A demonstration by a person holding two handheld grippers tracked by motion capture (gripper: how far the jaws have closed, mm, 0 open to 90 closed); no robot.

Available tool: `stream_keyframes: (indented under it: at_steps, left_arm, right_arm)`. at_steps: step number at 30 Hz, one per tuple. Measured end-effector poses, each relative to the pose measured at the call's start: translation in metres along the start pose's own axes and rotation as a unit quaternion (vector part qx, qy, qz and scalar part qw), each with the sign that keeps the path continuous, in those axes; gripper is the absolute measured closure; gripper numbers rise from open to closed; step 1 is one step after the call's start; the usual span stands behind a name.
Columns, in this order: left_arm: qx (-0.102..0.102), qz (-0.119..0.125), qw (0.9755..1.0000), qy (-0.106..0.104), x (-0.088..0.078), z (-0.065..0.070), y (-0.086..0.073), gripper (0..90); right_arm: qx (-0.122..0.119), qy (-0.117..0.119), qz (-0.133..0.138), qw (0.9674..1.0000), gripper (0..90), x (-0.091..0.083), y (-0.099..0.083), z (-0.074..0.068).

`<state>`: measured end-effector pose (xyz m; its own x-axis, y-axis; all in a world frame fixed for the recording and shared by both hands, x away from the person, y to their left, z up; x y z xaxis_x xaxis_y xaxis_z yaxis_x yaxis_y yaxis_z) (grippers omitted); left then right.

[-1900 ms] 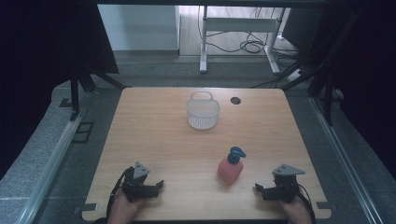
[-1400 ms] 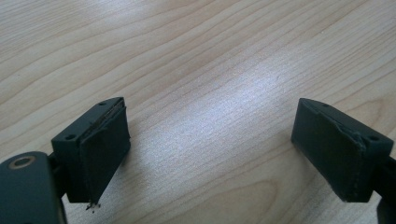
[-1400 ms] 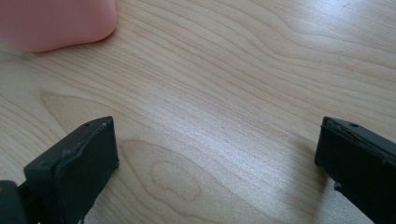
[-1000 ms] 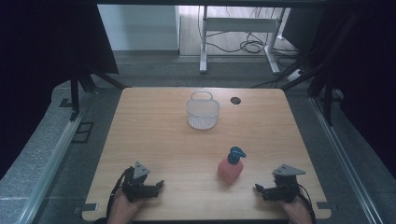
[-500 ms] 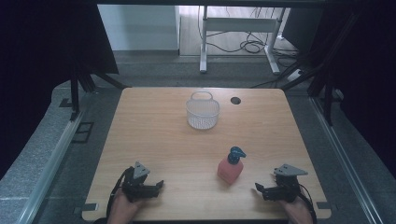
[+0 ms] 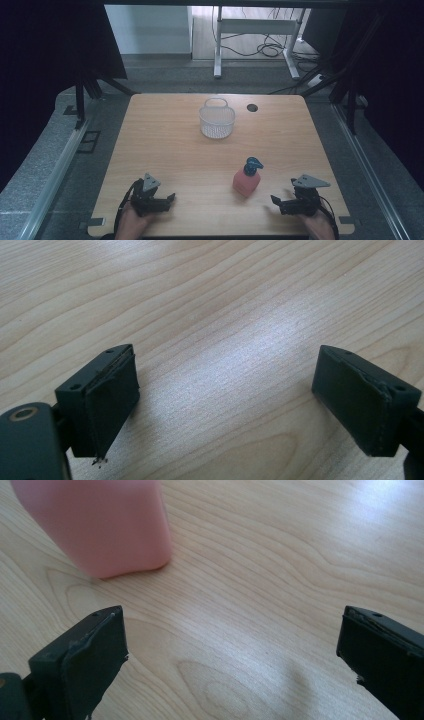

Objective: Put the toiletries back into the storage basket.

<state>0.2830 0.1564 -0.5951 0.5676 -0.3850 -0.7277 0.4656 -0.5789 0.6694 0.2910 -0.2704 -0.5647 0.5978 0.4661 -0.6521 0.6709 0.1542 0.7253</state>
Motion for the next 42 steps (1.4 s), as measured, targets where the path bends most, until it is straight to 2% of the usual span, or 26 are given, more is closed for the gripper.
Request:
stream_keyframes:
  at_steps: [2, 6, 8, 21, 25, 32, 37, 42]
  left_arm:
    - [0.0, 0.0, 1.0, 0.0, 0.0, 0.0, 0.0, 10.8]
    - [0.0, 0.0, 1.0, 0.0, 0.0, 0.0, 0.0, 10.8]
    - [0.0, 0.0, 1.0, 0.0, 0.0, 0.0, 0.0, 10.8]
    - [0.0, -0.001, 1.0, 0.0, 0.0, 0.0, 0.0, 10.9]
    - [0.0, -0.001, 1.0, 0.0, 0.0, 0.0, 0.0, 10.9]
    - [0.0, 0.0, 1.0, 0.0, 0.0, 0.0, 0.0, 10.9]
    - [0.0, 0.0, 1.0, 0.0, 0.0, 0.0, 0.0, 10.9]
    - [0.0, -0.001, 1.0, 0.0, 0.0, 0.0, 0.0, 10.9]
  right_arm:
    - [0.001, 0.003, -0.001, 1.0, 0.0, 0.0, 0.001, -0.002]
    - [0.02, 0.023, -0.001, 0.9995, 0.0, -0.001, 0.004, -0.006]
    - [0.02, 0.028, 0.002, 0.9994, 0.0, -0.001, 0.006, -0.009]
    - [-0.007, 0.051, 0.003, 0.9986, 0.2, -0.004, 0.02, -0.026]
    - [-0.016, 0.054, 0.005, 0.9984, 2.3, -0.004, 0.024, -0.03]
    - [-0.021, 0.061, 0.005, 0.9979, 11.8, -0.003, 0.034, -0.04]
    - [-0.032, 0.08, 0.005, 0.9962, 11.9, -0.002, 0.043, -0.051]
    - [-0.038, 0.09, 0.001, 0.9952, 12.5, 0.0, 0.05, -0.059]
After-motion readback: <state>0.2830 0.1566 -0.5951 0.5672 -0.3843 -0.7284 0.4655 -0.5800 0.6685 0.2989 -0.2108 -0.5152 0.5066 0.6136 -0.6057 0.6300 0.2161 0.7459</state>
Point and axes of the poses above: each handheld gripper's, and its own axes: x roughly forward along the jaws, y roughly out of its top, z roughly to its right, the point moved 7 cm from there along x, roughly forward along the jaws, and after that the axes turned 15 degrees about x, right-handed, at the moved point
